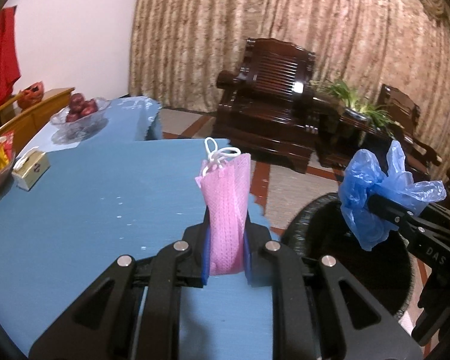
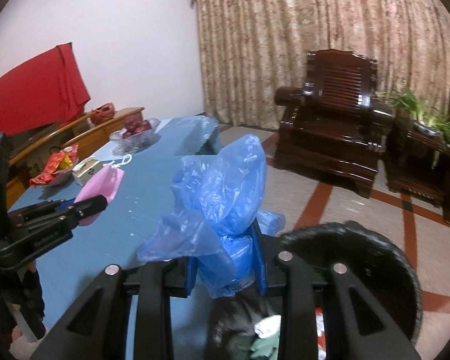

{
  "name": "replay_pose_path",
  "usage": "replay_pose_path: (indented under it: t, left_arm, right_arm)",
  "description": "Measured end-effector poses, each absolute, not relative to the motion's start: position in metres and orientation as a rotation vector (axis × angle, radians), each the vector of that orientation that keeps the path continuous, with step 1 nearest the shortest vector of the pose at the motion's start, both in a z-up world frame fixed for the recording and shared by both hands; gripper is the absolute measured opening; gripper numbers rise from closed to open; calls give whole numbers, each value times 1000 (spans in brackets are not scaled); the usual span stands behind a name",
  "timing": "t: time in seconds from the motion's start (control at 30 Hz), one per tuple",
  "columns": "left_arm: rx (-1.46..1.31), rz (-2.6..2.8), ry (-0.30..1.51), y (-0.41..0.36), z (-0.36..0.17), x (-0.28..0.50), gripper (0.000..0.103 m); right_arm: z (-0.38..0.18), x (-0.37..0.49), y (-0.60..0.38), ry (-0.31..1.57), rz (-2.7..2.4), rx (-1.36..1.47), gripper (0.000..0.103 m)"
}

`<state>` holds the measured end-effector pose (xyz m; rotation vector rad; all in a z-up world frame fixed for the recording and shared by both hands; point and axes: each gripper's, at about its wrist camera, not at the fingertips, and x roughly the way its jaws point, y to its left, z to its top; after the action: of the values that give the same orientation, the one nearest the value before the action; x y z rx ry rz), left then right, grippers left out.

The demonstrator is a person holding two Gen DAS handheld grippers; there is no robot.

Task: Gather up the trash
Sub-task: 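Carry the pink mask and blue bag over the black bin, then open both grippers to drop the mask and bag into the bin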

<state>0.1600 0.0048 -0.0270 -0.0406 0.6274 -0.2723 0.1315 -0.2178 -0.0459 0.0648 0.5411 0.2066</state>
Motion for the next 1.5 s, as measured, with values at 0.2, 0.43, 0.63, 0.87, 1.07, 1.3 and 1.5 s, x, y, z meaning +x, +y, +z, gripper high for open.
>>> replay_pose_path:
  t: [0.2, 0.43, 0.63, 0.87, 1.07, 1.3, 1.5]
  left_arm:
    - [-8, -344, 616, -34, -23, 148, 16]
    - [23, -454, 636, -87, -34, 143, 16]
    - [40, -536, 646, -120, -51, 142, 16]
    - [58, -603, 692, -152, -81, 151, 17]
    - [78, -627, 738, -169, -106, 169, 20]
    - [79, -660, 777, -176, -120, 187, 29]
    - [48, -673, 770, -171, -119, 187, 63]
  right_arm:
    - [-44, 108, -255, 525, 133, 82, 30]
    - [-50, 91, -294, 533, 49, 94, 30]
    - [-66, 83, -323, 560, -28, 117, 30]
    - [-91, 82, -339, 604, -78, 111, 30]
    - [-116, 96, -348, 653, -89, 120, 31]
    - [-142, 110, -353, 713, -98, 116, 36]
    - [-142, 102, -356, 702, -114, 135, 65]
